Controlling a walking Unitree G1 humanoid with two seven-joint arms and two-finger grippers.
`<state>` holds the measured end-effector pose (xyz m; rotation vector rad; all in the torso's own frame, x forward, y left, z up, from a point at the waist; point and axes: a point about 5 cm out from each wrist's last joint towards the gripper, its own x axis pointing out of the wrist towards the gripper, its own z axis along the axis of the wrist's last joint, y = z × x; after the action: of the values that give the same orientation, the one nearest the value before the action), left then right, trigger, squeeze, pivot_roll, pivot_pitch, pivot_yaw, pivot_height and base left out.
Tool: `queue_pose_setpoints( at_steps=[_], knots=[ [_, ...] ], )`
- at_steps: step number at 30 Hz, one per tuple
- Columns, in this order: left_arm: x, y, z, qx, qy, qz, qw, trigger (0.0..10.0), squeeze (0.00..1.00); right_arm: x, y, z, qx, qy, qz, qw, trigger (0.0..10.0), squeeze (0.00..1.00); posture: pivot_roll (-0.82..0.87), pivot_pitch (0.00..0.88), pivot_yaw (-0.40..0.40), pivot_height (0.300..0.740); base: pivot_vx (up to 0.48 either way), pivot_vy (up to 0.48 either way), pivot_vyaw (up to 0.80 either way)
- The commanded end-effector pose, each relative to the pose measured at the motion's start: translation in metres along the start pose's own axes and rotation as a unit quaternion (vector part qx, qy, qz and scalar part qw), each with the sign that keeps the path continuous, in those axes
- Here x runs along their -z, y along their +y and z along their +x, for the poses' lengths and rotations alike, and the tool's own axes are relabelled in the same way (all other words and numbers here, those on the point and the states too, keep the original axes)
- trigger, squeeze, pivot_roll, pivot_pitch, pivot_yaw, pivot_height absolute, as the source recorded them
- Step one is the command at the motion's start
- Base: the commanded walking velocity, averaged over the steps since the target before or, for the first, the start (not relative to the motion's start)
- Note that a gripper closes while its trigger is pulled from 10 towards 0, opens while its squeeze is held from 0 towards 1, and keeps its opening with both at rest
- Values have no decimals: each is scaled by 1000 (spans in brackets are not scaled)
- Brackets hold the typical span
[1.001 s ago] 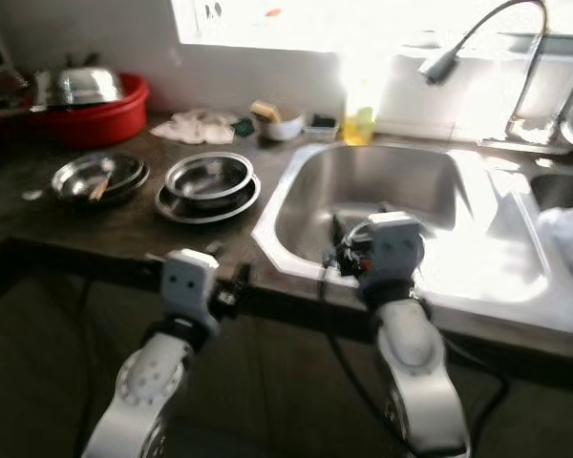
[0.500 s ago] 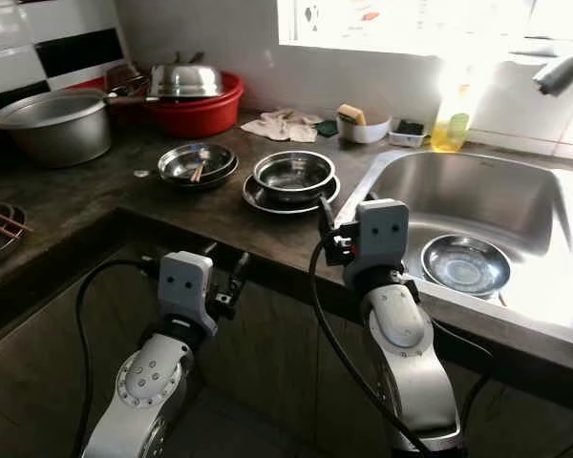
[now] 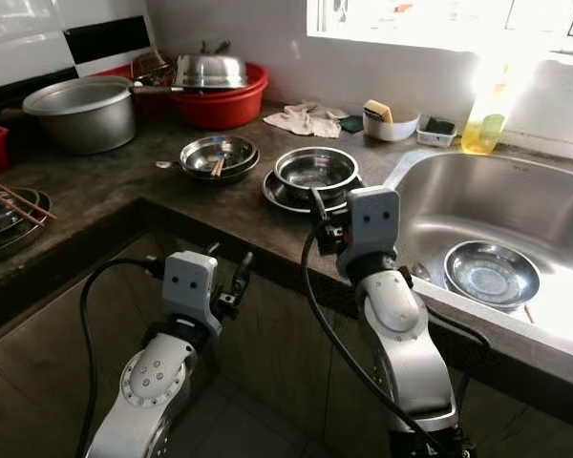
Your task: Kitchen organization
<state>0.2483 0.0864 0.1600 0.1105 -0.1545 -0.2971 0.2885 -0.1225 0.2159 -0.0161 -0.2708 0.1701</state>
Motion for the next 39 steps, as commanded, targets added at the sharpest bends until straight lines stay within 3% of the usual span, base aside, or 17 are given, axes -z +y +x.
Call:
queue_pose_setpoints(
  at_steps=[1,16,22,23,26,31,32,35,39],
  knots=[
    [-1,1,0,0,-3,5,1000,10000,0,-4,0,4,-3,-9,3,1000,10000,0,54,11,-8,740,368,0,0],
    [1,1,0,-6,4,-3,1000,10000,0,-4,-2,15,-26,-3,-7,1000,10000,0,52,10,-10,740,97,0,0],
    [4,1,-2,-7,10,-4,1000,10000,0,3,-1,32,-33,34,-16,999,10000,0,44,24,-11,740,0,0,0],
    [6,0,-3,-7,14,-5,1000,10000,0,4,-1,37,-33,40,-12,999,10000,1000,43,31,-15,740,0,0,0],
    [10,-5,-9,1,26,-7,1000,10000,0,8,1,57,-38,69,-8,997,10000,1000,51,42,-26,740,0,0,0],
    [11,-10,-14,14,32,-13,999,10000,0,9,-4,75,-15,93,-9,996,10000,980,62,59,-38,740,0,0,0],
    [12,-13,-16,22,34,-17,999,10000,0,10,-9,83,13,110,-5,994,10000,0,63,62,-42,740,0,0,0],
    [12,-19,-20,45,30,-19,998,10000,0,12,-16,95,46,147,7,988,10000,0,64,69,-48,740,0,0,0],
    [9,-26,-24,65,12,-26,997,10000,0,14,-19,104,45,180,38,982,10000,0,63,73,-52,740,0,0,0]
  ],
)
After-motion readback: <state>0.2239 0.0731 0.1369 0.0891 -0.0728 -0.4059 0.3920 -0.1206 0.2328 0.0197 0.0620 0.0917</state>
